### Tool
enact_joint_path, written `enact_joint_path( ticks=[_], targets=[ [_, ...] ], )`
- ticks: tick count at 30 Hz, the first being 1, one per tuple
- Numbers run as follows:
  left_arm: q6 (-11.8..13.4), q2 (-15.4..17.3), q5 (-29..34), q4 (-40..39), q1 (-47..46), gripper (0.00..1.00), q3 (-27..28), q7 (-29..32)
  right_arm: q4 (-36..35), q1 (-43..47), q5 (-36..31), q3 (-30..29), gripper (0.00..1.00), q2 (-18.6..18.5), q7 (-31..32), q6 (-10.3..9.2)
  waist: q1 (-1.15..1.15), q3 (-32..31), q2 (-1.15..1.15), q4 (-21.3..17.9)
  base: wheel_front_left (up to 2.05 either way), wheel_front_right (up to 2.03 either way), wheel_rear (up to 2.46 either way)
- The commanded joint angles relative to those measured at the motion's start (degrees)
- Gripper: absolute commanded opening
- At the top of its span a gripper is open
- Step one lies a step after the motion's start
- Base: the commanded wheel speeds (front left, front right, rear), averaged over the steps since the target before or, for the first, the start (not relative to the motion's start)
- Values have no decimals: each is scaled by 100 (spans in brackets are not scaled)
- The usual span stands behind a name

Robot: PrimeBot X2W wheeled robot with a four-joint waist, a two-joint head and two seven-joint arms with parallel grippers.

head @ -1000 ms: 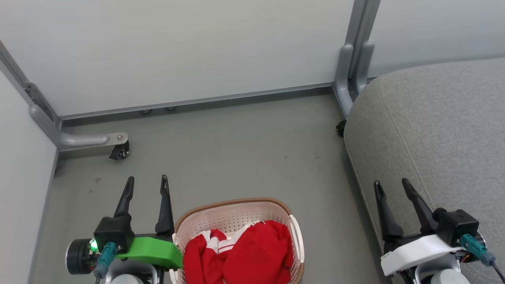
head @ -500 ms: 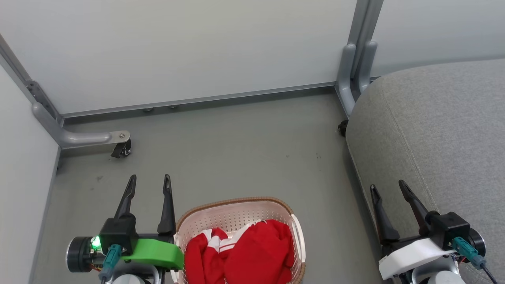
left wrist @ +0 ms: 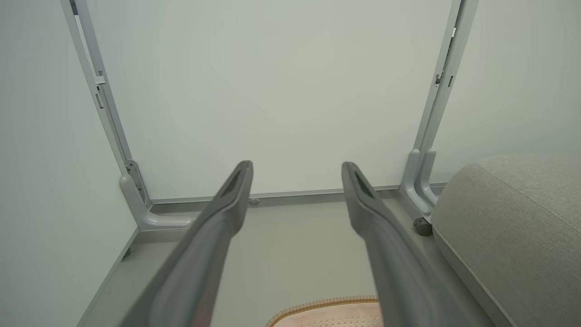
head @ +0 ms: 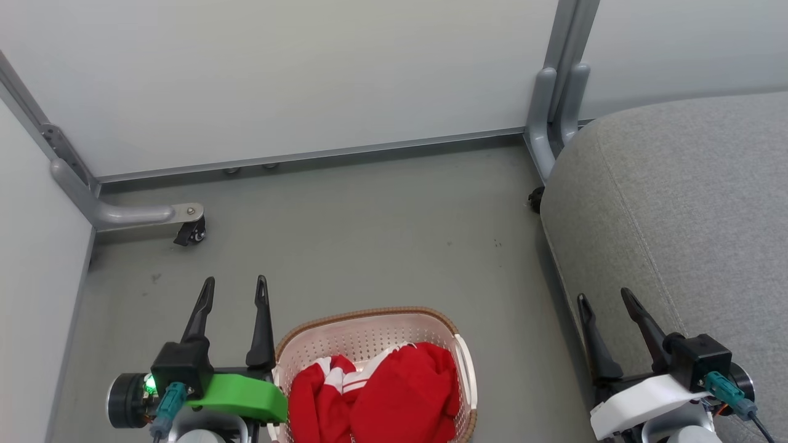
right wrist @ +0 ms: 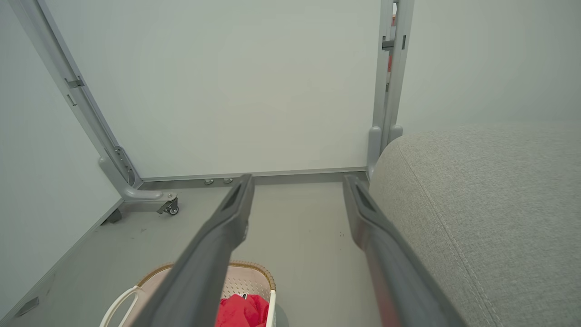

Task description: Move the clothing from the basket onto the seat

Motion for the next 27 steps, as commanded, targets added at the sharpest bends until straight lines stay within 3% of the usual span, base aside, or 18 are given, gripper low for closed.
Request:
enact_joint_path(
  ticks=[1, 12, 18, 27],
  targets=[
    [-9, 34, 4, 14, -40, 100, -4, 0, 13, -19, 41, -2, 100, -12, -21, 0, 0, 1, 45, -1, 0, 0, 0],
    [-55, 33, 4, 79, -238, 100, -120, 1, -109, -113, 21, 43, 100, -12, -21, 0, 0, 166, 45, -64, 0, 0, 0],
    [-282, 45, 164, 336, -689, 100, -358, 2, -346, -262, -30, 16, 100, -13, -21, 0, 0, 420, 45, -220, 0, 0, 0],
    [-566, 140, 363, 983, -1511, 100, -655, 2, -814, -729, -78, 39, 100, -12, -20, 0, 0, 1200, 45, -749, 0, 0, 0]
  ],
)
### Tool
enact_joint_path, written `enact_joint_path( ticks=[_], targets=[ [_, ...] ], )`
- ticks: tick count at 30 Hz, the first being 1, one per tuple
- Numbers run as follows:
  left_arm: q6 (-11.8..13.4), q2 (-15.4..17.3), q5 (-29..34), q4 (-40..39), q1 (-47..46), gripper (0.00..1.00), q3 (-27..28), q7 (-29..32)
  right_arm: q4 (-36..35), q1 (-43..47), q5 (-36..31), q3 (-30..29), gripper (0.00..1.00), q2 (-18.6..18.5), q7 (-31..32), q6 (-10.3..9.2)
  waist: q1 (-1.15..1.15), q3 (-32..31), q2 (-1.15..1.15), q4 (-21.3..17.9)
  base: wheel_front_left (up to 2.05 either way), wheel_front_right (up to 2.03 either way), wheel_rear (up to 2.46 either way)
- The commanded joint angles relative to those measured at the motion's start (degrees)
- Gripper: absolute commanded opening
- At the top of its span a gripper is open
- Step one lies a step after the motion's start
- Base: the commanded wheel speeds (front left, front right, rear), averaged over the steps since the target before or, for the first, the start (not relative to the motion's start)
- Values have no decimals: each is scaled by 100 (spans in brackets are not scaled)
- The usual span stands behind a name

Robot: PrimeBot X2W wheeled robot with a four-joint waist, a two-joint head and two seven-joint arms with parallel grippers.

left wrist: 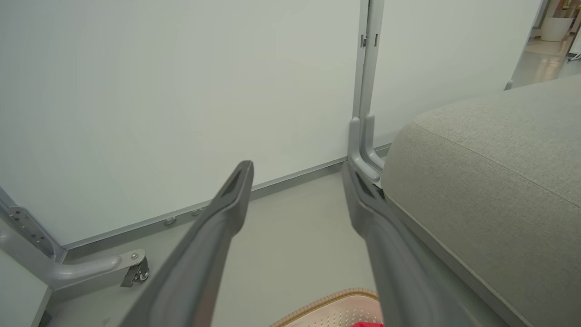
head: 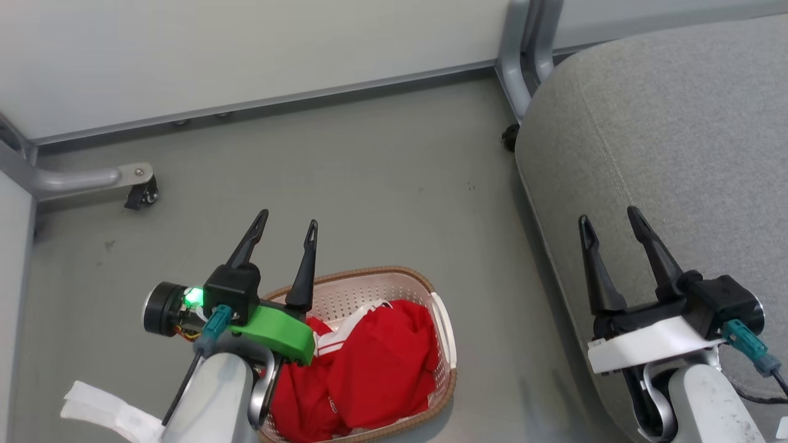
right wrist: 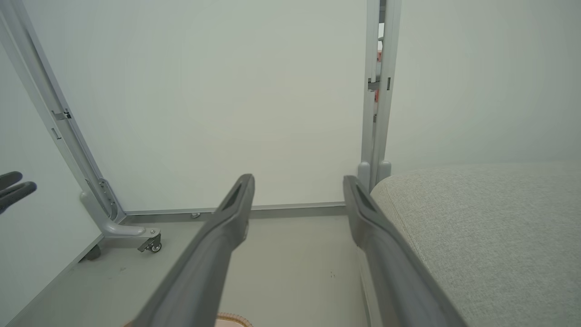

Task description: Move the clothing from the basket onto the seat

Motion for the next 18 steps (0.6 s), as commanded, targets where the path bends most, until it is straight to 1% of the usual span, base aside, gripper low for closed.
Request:
enact_joint_path(
  ticks=[1, 10, 14, 15, 18],
  targets=[
    [-39, 51, 54, 105, -205, 100, -34, 3, -78, -136, -10, -11, 100, -14, -19, 0, 0, 489, 45, -380, 0, 0, 0],
    [-183, 125, 186, 1043, -1059, 100, -309, 2, -366, -755, 113, 136, 100, -12, -19, 0, 0, 1474, 45, -992, 0, 0, 0],
    [-229, 194, 258, 1545, -1381, 100, -487, 3, -463, -957, 173, 187, 100, -12, -19, 0, 0, 1848, 45, -1177, 0, 0, 0],
    [-246, 231, 287, 1817, -1544, 100, -593, 3, -498, -1051, 208, 209, 100, -11, -19, 0, 0, 2023, 45, -1249, 0, 0, 0],
    [-266, 283, 368, 2183, -1748, 100, -770, 3, -546, -1170, 245, 233, 100, -11, -19, 0, 0, 2241, 45, -1332, 0, 0, 0]
  ],
)
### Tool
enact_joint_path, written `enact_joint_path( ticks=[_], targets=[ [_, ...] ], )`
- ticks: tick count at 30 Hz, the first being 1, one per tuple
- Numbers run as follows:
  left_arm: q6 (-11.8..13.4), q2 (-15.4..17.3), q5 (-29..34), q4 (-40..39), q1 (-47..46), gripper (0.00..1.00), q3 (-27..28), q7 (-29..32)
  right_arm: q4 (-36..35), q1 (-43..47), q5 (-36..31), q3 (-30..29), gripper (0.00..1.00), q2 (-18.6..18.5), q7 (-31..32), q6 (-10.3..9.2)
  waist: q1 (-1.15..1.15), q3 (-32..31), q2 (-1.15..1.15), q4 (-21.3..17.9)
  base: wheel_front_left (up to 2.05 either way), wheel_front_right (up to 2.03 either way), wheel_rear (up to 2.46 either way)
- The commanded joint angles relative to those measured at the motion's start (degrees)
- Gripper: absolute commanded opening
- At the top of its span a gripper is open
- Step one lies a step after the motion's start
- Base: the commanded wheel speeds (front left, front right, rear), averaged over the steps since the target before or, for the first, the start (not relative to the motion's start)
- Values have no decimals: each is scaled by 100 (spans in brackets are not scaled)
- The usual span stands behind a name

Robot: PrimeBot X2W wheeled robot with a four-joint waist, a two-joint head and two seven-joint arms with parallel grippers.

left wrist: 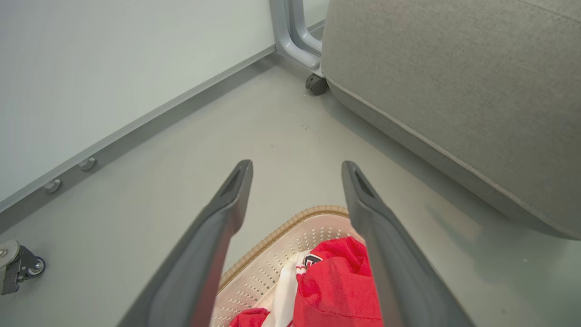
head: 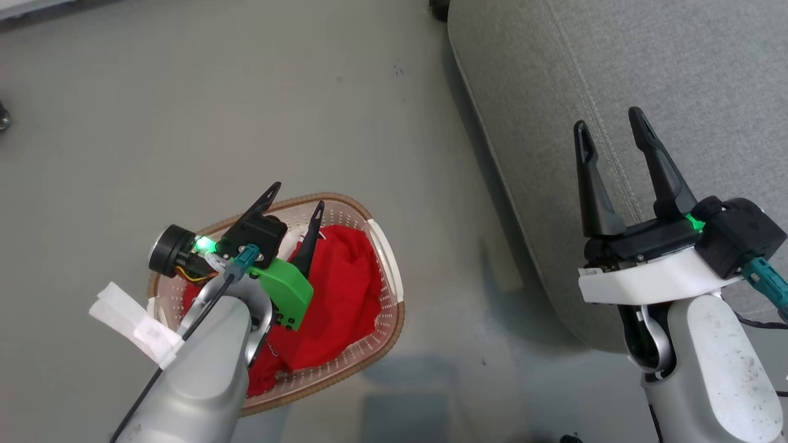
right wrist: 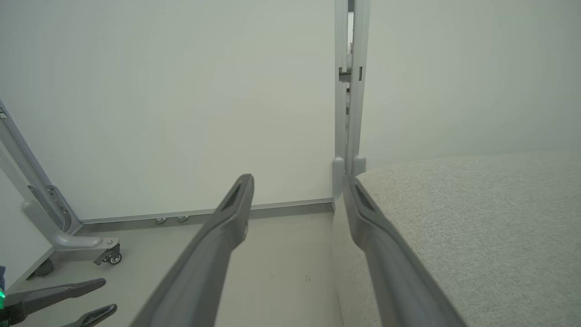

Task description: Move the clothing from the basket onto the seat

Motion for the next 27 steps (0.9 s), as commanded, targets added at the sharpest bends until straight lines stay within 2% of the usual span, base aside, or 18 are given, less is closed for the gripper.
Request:
enact_joint_path(
  ticks=[1, 18, 27],
  targets=[
    [-25, 78, 40, 166, -182, 100, -60, 5, -34, -127, 54, 18, 100, -7, -20, 0, -1, 624, 45, -449, 0, 0, 0],
    [-45, 145, 38, 2265, -1351, 100, -884, 42, -237, -544, 171, 156, 100, -8, -20, 0, -1, 1820, 45, -681, 0, 0, 0],
    [-45, 204, -77, 2846, -1823, 100, -1258, 316, -357, -662, 187, 188, 100, -8, -21, 0, -1, 2297, 45, -695, 0, 0, 0]
  ],
)
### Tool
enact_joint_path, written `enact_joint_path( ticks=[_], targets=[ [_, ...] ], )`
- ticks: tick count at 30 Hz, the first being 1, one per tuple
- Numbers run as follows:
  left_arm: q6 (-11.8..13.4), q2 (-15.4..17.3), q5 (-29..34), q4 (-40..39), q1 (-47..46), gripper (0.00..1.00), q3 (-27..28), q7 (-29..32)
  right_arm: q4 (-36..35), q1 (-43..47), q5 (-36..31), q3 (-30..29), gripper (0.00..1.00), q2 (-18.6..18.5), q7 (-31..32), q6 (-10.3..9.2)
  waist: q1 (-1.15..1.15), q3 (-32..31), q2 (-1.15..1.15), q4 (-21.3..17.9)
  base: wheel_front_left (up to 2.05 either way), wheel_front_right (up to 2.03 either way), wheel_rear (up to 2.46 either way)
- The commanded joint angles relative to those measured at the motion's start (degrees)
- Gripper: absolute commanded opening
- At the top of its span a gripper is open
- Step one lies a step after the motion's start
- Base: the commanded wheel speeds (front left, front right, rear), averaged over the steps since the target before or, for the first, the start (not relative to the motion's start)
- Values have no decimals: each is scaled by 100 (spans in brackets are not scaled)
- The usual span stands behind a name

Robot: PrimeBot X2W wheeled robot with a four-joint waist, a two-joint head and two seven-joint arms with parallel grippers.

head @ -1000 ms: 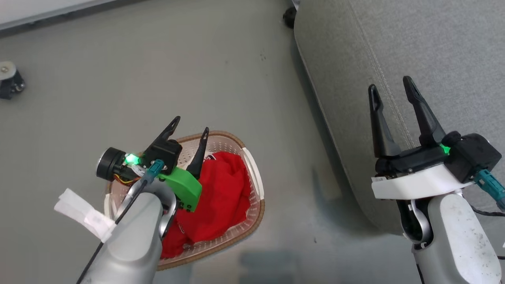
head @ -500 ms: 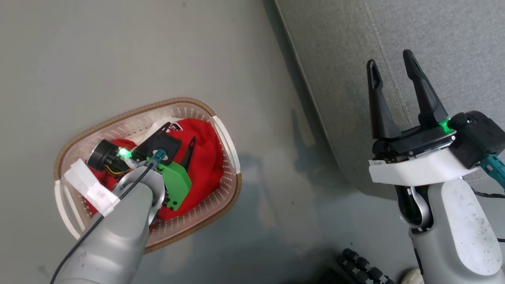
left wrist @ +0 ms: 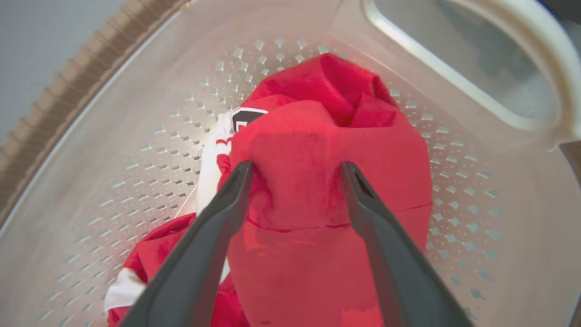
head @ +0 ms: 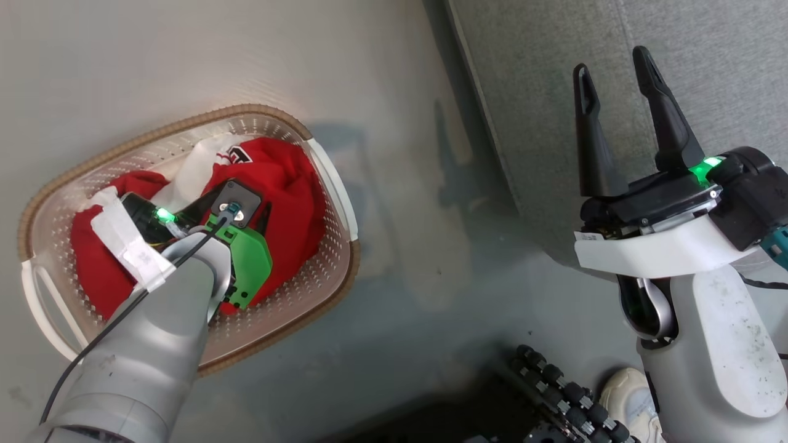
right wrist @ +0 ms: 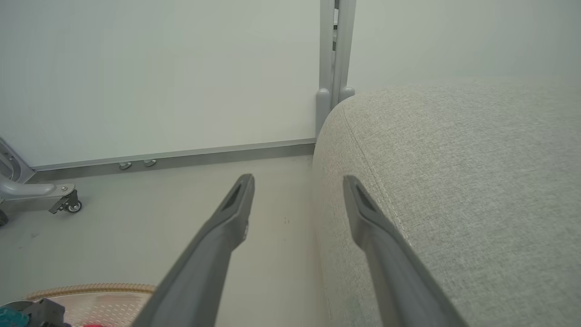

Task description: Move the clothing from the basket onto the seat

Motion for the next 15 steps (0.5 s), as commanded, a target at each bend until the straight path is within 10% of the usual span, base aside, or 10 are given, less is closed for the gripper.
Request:
enact_joint_path(
  ticks=[1, 15],
  targets=[
    [-11, 36, -13, 28, -170, 100, -56, 35, -43, -70, 33, 9, 100, -9, -20, 0, -1, 247, 45, -36, 0, 0, 0],
    [-12, 247, 258, 200, -850, 100, -561, 616, -247, -169, 71, 121, 100, -8, -20, 0, -1, 917, 45, -83, 0, 0, 0]
  ],
)
